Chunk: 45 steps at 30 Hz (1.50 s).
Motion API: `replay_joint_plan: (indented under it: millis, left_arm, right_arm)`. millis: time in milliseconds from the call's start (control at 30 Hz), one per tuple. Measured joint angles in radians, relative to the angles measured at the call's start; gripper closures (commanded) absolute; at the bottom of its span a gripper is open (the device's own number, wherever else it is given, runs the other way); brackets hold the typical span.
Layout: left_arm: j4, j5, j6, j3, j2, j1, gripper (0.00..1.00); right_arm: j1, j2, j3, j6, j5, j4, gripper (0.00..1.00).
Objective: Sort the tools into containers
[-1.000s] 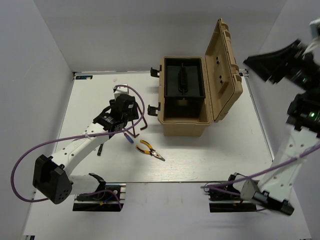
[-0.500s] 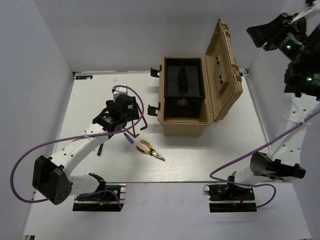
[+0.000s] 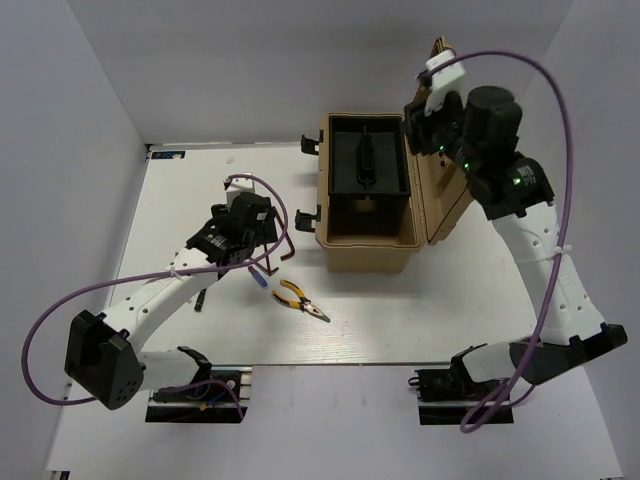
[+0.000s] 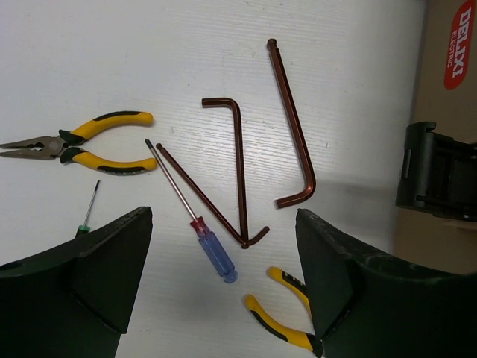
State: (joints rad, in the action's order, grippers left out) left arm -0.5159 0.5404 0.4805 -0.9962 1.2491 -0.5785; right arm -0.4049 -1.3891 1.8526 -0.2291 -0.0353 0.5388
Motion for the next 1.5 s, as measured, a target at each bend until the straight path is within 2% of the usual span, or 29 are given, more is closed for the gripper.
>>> replay_joint_plan:
  millis: [67,267,333,367,400,433,500,633,667,700,767,833,1000,1233,1300,1433,1500]
  left_arm:
    - [0.0,0.003,0.004,0.0,0.001,0.0,0.12]
    - [0.004,0.012,0.023,0.001,0.04,0.0,0.12]
    - [0.005,0.014,0.03,0.002,0.071,0.0,0.14]
    - [0.005,0.015,0.034,0.002,0.089,0.0,0.15]
    - [0.009,0.016,0.037,0.002,0.112,0.0,0.17]
    - [0.014,0.017,0.042,0.002,0.132,0.0,0.21]
    - [0.023,0.018,0.049,0.002,0.177,0.0,0.27]
    - [0.038,0.018,0.062,0.002,0.266,0.004,0.48]
    - [0.045,0.017,0.064,0.002,0.288,0.007,0.5]
    - [0.053,0.016,0.065,0.002,0.307,0.011,0.51]
    - [0.074,0.01,0.063,0.001,0.346,0.023,0.51]
    - [0.087,-0.002,0.063,-0.006,0.39,0.04,0.51]
    - [0.122,-0.039,0.055,-0.041,0.492,0.075,0.52]
    - [0.163,-0.092,0.039,-0.095,0.578,0.1,0.53]
    - [0.164,-0.099,0.039,-0.106,0.589,0.102,0.56]
    - [0.179,-0.111,0.035,-0.124,0.607,0.111,0.69]
    - [0.185,-0.117,0.035,-0.124,0.608,0.116,0.71]
  right_arm:
    - [-0.062,0.027,-0.057,-0.042,0.011,0.01,0.44]
    - [-0.166,0.068,-0.142,-0.062,0.23,0.081,0.46]
    - [-0.203,0.071,-0.16,-0.055,0.3,0.105,0.56]
    - [-0.223,0.071,-0.167,-0.052,0.312,0.11,0.77]
    - [-0.256,0.069,-0.183,-0.056,0.329,0.119,0.92]
    - [-0.286,0.069,-0.202,-0.055,0.335,0.12,1.0]
    - [-0.345,0.064,-0.248,-0.05,0.321,0.126,1.0]
    - [-0.451,0.035,-0.36,-0.05,0.216,0.127,1.0]
    - [-0.468,0.027,-0.381,-0.05,0.185,0.127,0.96]
    - [-0.48,0.021,-0.397,-0.05,0.15,0.127,0.83]
    - [-0.49,0.014,-0.412,-0.052,0.074,0.127,0.68]
    - [-0.493,0.014,-0.412,-0.055,0.016,0.116,0.65]
    - [-0.493,0.015,-0.412,-0.06,-0.072,0.091,0.64]
    - [-0.493,0.015,-0.412,-0.06,-0.109,0.087,0.63]
    - [-0.493,0.015,-0.412,-0.06,-0.114,0.087,0.63]
    - [-0.493,0.015,-0.412,-0.06,-0.117,0.088,0.63]
    - [-0.493,0.015,-0.412,-0.059,-0.118,0.088,0.61]
